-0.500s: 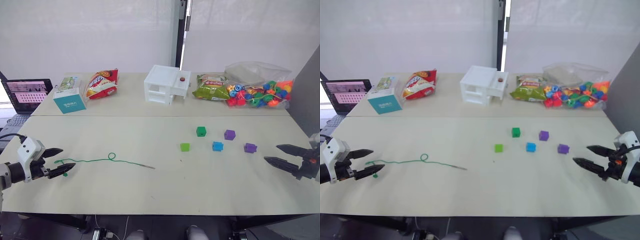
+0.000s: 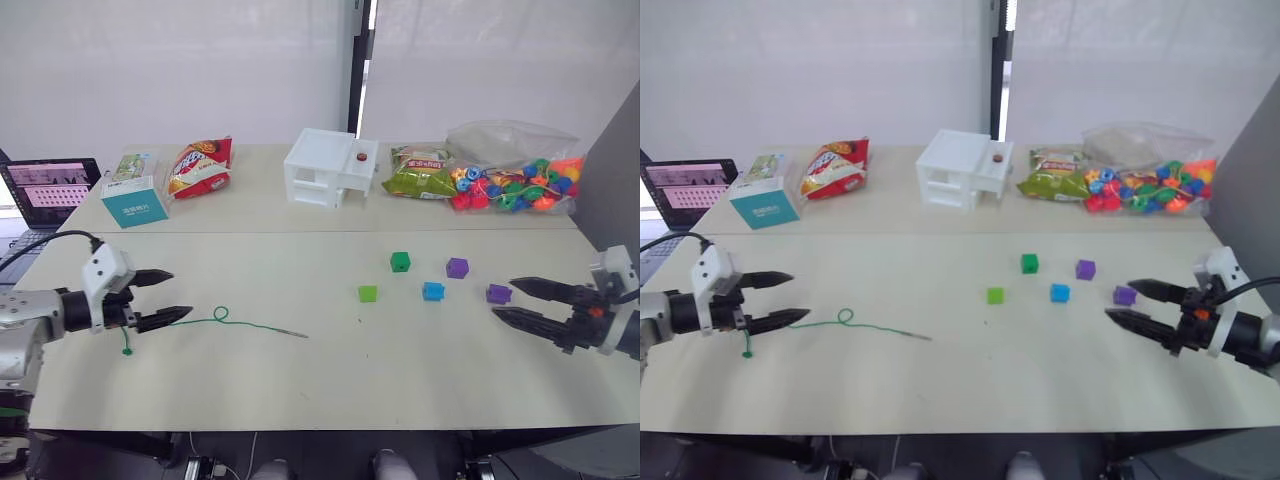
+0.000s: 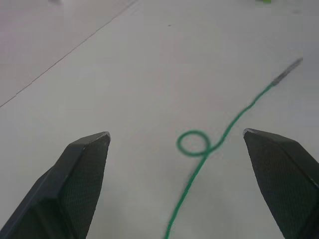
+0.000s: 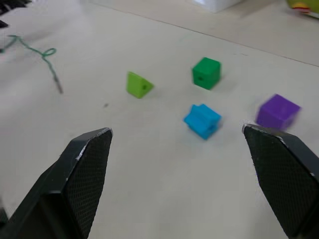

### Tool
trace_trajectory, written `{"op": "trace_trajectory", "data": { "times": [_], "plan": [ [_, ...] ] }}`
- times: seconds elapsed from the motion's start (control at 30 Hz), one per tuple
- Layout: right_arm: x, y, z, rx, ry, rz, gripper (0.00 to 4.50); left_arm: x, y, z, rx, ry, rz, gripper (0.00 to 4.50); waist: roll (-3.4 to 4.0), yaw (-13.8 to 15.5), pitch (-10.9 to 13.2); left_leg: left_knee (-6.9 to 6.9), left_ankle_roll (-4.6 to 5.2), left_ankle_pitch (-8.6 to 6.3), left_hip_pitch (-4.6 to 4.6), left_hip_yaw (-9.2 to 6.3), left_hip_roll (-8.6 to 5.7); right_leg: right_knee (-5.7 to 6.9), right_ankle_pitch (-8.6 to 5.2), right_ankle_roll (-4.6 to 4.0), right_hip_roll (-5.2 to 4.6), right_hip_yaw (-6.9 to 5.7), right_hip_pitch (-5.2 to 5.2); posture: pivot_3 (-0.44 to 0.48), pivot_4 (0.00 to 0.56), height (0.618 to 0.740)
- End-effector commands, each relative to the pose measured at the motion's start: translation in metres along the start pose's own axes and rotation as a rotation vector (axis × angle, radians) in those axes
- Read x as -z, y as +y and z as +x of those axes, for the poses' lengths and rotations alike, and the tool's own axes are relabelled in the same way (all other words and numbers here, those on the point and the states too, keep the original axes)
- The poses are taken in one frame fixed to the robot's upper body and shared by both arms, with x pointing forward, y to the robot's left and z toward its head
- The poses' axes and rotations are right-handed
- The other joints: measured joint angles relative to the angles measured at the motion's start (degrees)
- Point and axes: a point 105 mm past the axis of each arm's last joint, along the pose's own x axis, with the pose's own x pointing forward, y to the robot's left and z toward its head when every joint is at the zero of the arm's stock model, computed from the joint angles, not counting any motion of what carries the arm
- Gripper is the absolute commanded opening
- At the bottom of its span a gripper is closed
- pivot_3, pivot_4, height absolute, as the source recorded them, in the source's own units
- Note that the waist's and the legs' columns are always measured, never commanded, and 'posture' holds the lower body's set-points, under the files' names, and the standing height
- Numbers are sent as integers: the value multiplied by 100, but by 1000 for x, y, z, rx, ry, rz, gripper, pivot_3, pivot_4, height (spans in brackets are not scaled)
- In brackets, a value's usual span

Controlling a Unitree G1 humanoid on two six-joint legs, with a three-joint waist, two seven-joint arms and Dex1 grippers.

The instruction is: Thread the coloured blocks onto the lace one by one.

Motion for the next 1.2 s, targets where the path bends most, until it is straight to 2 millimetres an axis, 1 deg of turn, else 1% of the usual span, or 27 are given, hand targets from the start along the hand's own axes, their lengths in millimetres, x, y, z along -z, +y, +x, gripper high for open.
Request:
{"op": "trace_trajectory", "data": {
  "times": [0.03, 0.1, 0.17, 0.3, 0.37, 0.43, 0.53, 0.6, 0.67, 0.73, 0.83, 0.93, 1.0, 1.07, 1.2],
  "plan": [
    [-13, 33, 14, -101, -11, -37, 4409, -28, -23, 23, 167, -83, 73, 4500, -3, 9, 0, 2, 0, 0, -5, 1, 4, -3, 1, -2, 3, 0, 0, 0, 150, 740],
    [-10, 54, 23, -160, 43, -88, 4409, -38, -34, 44, 261, -105, 113, 4500, -4, 33, 1, 4, 0, 0, -6, 2, 5, -3, 2, -2, 6, 0, 0, 0, 150, 740],
    [-6, 68, 26, -200, 83, -116, 4409, -42, -41, 59, 322, -104, 152, 4500, -8, 63, 1, 12, 0, 0, -9, 3, 5, -2, 3, -1, 6, -2, 2, 0, 150, 740],
    [-4, 86, 30, -224, 99, -133, 4409, -43, -49, 86, 387, -109, 183, 4500, -15, 83, 0, 19, 1, 0, -12, 9, 2, -8, 9, 4, 7, 3, 5, 0, 150, 740],
    [-5, 88, 32, -192, 73, -141, 4409, -36, -53, 100, 410, -81, 225, 4500, -19, 70, 1, 19, 1, 0, -12, 11, 3, -8, 9, 3, 8, 4, 3, 0, 150, 740],
    [-7, 83, 32, -129, 36, -147, 4409, -30, -60, 105, 452, -74, 237, 4500, -25, 45, 1, 18, 3, -1, -9, 12, 5, -8, 10, 3, 10, 4, 4, 0, 150, 740],
    [-3, 81, 31, -79, 45, -151, 4409, -21, -64, 110, 487, -48, 289, 4500, -27, 38, 2, 17, 3, -1, -11, 12, 5, -8, 11, 1, 11, 7, 1, 0, 150, 740],
    [-1, 81, 31, -70, 44, -144, 4409, -18, -63, 114, 494, -53, 285, 4500, -27, 40, 2, 18, 4, -2, -11, 12, 5, -8, 11, 1, 11, 6, 1, 0, 150, 740],
    [0, 82, 31, -65, 41, -139, 4409, -20, -61, 116, 494, -78, 257, 4500, -28, 45, 2, 19, 4, -1, -11, 12, 5, -8, 11, 1, 12, 6, 2, 0, 150, 740],
    [0, 80, 31, -48, 26, -125, 4409, -14, -60, 118, 524, -60, 263, 4500, -34, 48, 2, 23, 4, -1, -10, 12, 5, -8, 11, 2, 12, 6, 6, 0, 150, 740],
    [2, 79, 31, -30, 17, -112, 4409, -10, -59, 119, 558, -56, 249, 4500, -39, 50, 1, 23, 5, -2, -10, 13, 5, -8, 11, 2, 12, 5, 6, 0, 150, 740],
    [5, 77, 31, -22, 27, -114, 4500, 0, -58, 119, 591, -29, 259, 3737, -39, 41, 1, 23, 7, -3, -10, 13, 4, -8, 11, 2, 12, 6, 5, 0, 150, 740],
    [6, 75, 31, -13, 24, -113, 4500, 6, -58, 120, 600, -13, 278, 3056, -40, 38, 1, 23, 8, -3, -9, 13, 4, -8, 12, 2, 12, 6, 6, 0, 150, 740],
    [6, 75, 32, -14, 23, -114, 4500, 8, -60, 123, 609, -19, 292, 2446, -40, 27, 1, 23, 8, -4, -9, 13, 4, -8, 12, 2, 12, 6, 6, 0, 150, 740],
    [7, 74, 32, -17, 26, -117, 4500, 19, -63, 129, 629, 13, 319, 2446, -42, 40, 0, 25, 8, -4, -9, 14, 4, -7, 12, 3, 12, 6, 9, 0, 150, 740]
  ]
}}
